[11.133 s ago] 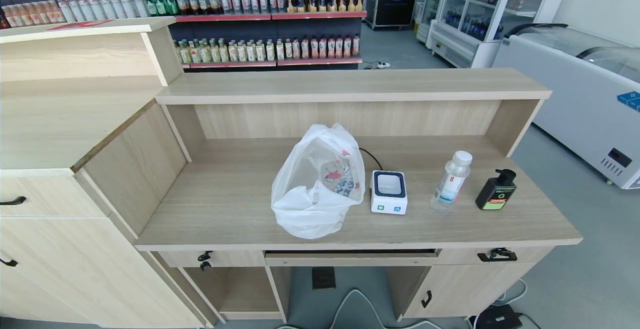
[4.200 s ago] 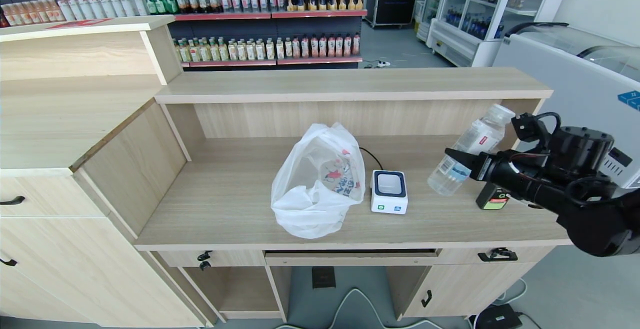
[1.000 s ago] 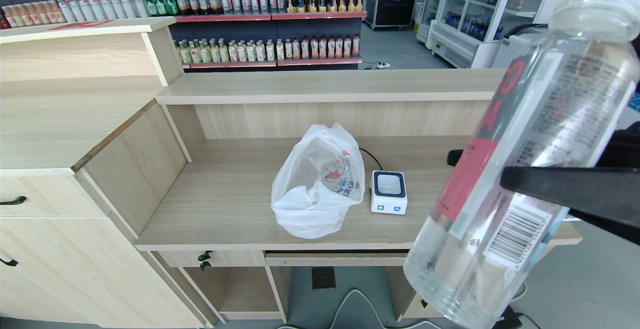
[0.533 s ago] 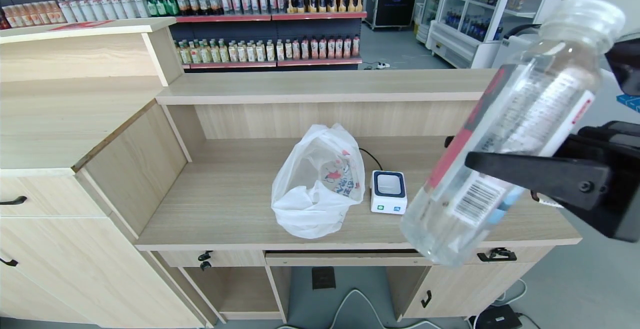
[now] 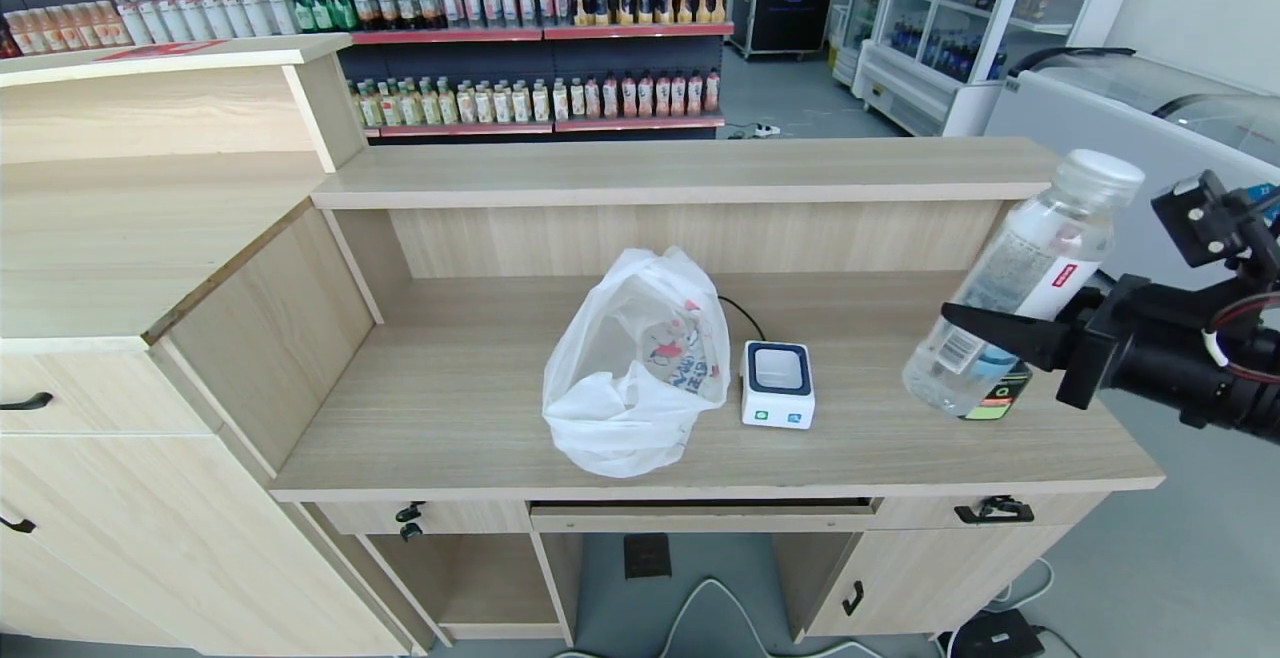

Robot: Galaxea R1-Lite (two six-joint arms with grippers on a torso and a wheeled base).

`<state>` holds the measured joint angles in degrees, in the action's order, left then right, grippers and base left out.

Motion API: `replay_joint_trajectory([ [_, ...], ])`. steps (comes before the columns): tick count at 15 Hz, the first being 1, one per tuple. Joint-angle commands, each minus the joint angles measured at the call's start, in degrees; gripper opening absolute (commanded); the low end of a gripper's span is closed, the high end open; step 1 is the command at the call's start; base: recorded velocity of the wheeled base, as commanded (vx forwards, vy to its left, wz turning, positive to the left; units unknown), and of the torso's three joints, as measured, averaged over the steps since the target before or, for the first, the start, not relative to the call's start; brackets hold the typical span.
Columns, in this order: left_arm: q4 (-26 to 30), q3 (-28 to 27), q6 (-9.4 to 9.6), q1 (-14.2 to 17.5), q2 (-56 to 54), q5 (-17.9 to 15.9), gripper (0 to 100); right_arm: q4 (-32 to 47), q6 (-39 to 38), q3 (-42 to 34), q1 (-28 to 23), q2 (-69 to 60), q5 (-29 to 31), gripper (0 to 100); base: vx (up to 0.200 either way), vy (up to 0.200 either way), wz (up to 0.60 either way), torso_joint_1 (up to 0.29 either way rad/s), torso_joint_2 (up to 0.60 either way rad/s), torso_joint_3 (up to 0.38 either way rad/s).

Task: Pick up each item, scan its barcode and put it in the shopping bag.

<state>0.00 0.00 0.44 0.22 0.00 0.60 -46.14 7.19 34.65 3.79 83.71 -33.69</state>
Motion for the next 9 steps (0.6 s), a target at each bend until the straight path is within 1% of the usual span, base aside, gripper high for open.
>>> replay_joint_trajectory([
  [1, 0.0, 0.0, 0.0, 0.0, 0.0, 0.0, 0, -0.9, 2.8, 0.2, -6.1, 4.0, 2.7, 0, 0.0, 0.0, 0.0, 0.0, 0.0, 0.0],
  [2, 0.0, 0.0, 0.0, 0.0, 0.0, 0.0, 0, -0.8, 5.5, 0.2, -7.7, 4.5, 3.5, 0, 0.0, 0.0, 0.0, 0.0, 0.0, 0.0],
  [4, 0.0, 0.0, 0.0, 0.0, 0.0, 0.0, 0, -0.8, 9.8, 0.1, -9.2, 5.3, 3.0, 0, 0.0, 0.0, 0.0, 0.0, 0.0, 0.0],
  [6, 0.0, 0.0, 0.0, 0.0, 0.0, 0.0, 0, -0.5, 18.3, 0.2, -12.0, 6.9, 3.7, 0, 0.0, 0.0, 0.0, 0.0, 0.0, 0.0],
  [7, 0.0, 0.0, 0.0, 0.0, 0.0, 0.0, 0, -0.4, 20.5, 0.1, -12.6, 7.3, 4.2, 0, 0.0, 0.0, 0.0, 0.0, 0.0, 0.0],
  [8, 0.0, 0.0, 0.0, 0.0, 0.0, 0.0, 0, -0.6, 25.4, 0.1, -13.5, 8.0, 5.7, 0, 0.0, 0.0, 0.0, 0.0, 0.0, 0.0],
  [9, 0.0, 0.0, 0.0, 0.0, 0.0, 0.0, 0, -0.7, 28.0, 0.2, -14.3, 8.2, 6.9, 0, 0.0, 0.0, 0.0, 0.0, 0.0, 0.0],
])
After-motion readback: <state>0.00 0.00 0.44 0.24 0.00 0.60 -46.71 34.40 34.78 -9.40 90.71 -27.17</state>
